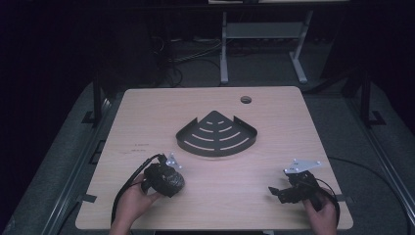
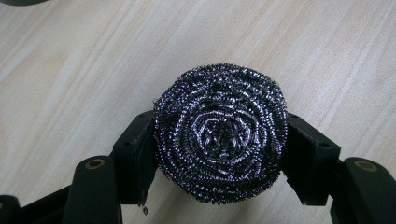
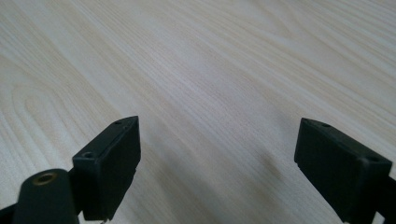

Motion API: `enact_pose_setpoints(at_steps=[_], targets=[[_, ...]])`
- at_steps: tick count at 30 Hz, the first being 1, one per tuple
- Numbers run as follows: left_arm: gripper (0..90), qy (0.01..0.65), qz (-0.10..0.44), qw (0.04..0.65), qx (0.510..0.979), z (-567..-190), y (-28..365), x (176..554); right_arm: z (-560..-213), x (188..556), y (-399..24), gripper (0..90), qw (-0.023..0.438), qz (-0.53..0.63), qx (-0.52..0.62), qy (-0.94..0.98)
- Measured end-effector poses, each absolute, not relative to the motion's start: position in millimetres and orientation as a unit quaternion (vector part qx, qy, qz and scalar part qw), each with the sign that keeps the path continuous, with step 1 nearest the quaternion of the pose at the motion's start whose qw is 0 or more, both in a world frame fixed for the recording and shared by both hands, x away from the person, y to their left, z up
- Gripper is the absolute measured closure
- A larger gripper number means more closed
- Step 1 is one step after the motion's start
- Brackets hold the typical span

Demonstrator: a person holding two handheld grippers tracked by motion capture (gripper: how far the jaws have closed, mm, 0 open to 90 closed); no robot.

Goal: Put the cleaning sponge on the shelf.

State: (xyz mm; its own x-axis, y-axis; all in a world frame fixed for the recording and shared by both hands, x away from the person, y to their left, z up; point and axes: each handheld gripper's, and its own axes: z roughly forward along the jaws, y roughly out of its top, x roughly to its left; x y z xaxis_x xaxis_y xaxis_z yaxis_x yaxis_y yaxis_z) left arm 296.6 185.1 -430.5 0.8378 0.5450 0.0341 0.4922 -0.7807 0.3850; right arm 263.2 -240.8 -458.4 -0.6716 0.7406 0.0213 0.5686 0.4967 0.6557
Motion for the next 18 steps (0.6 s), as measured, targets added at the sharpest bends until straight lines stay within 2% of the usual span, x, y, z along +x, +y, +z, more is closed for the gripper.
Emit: enact_pose_setpoints(at_steps=[18], targets=[[33.9, 0.273, 0.073, 0.198, 0.939, -412.0, 184.4, 301.1, -460.5, 264.4, -239.5, 14.1, 0.130, 0.322, 0.382, 0.856]])
